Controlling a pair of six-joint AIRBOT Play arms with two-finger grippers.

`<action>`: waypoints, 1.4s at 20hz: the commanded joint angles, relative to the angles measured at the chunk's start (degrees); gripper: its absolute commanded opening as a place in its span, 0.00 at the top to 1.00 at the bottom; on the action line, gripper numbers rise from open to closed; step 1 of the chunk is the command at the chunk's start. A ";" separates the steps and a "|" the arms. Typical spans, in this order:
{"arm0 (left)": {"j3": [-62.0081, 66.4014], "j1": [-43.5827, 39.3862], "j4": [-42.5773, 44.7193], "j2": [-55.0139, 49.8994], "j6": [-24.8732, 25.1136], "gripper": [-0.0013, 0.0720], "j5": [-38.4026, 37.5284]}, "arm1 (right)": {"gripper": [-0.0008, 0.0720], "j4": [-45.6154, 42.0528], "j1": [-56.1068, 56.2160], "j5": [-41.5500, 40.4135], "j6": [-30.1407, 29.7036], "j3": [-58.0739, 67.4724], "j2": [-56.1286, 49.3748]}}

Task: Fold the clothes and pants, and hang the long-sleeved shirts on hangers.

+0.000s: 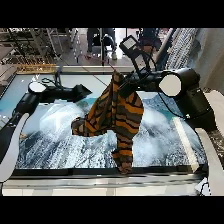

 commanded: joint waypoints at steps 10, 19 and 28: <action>0.07 -11.21 31.58 -0.09 -22.14 0.66 15.02 | 0.96 -5.86 -0.04 -5.44 4.50 0.07 0.15; 2.05 2.25 5.73 0.33 -7.50 0.97 23.89 | 0.97 5.16 -0.09 7.39 -5.64 -0.02 0.98; 4.24 4.70 0.00 0.35 -3.93 0.97 20.11 | 0.97 0.55 -0.09 15.17 -6.73 -0.13 0.92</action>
